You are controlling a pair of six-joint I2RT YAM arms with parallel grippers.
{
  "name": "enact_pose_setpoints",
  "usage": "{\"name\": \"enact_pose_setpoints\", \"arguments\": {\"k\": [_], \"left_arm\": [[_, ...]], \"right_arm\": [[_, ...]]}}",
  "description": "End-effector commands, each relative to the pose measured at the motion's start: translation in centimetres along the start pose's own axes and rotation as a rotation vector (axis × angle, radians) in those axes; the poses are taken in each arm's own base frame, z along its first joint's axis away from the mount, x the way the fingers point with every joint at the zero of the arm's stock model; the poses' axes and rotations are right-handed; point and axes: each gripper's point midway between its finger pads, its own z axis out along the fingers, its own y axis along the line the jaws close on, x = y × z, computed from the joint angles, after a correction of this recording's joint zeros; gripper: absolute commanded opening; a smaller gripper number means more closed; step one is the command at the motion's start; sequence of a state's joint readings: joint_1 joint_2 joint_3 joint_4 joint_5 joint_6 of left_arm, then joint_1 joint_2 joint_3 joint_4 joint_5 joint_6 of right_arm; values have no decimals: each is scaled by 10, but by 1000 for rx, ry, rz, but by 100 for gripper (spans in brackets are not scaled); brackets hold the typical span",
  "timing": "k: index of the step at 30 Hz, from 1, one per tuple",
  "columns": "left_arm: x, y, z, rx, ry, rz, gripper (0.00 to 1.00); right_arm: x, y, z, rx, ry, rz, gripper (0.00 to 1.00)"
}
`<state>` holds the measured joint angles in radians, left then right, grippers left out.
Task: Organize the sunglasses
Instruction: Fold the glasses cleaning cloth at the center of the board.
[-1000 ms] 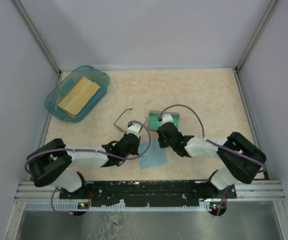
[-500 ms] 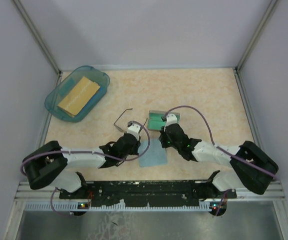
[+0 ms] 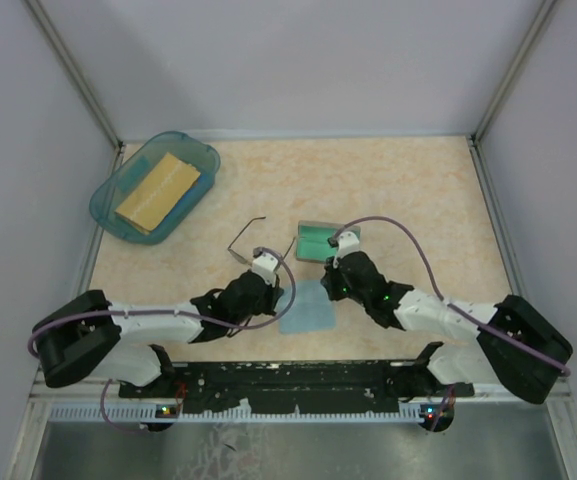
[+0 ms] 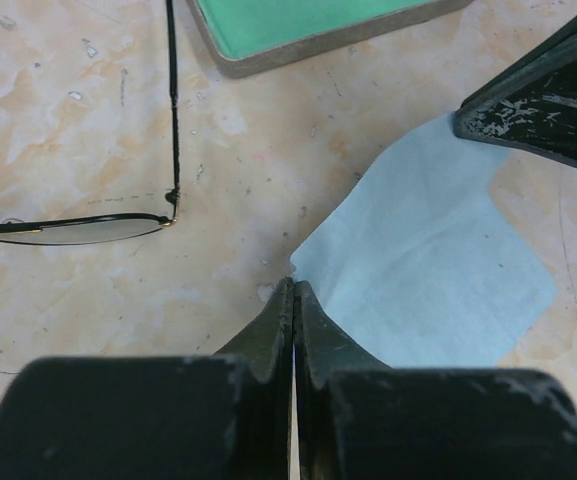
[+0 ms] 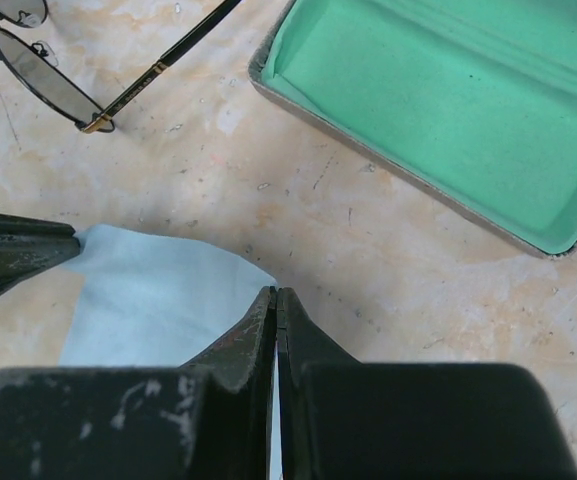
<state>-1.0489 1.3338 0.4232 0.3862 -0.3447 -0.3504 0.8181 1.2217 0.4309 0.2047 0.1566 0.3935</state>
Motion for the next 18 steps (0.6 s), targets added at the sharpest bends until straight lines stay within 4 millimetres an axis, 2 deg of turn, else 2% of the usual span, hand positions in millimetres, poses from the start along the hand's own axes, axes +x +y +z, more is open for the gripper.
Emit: {"name": "enact_pose_setpoints", "arguments": {"k": [1, 18], "left_arm": [[0, -14, -2, 53, -13, 13, 0], [5, -20, -13, 31, -6, 23, 0]], "right_arm": [[-7, 10, -7, -52, -29, -17, 0], [13, 19, -30, -101, 24, -15, 0]]}}
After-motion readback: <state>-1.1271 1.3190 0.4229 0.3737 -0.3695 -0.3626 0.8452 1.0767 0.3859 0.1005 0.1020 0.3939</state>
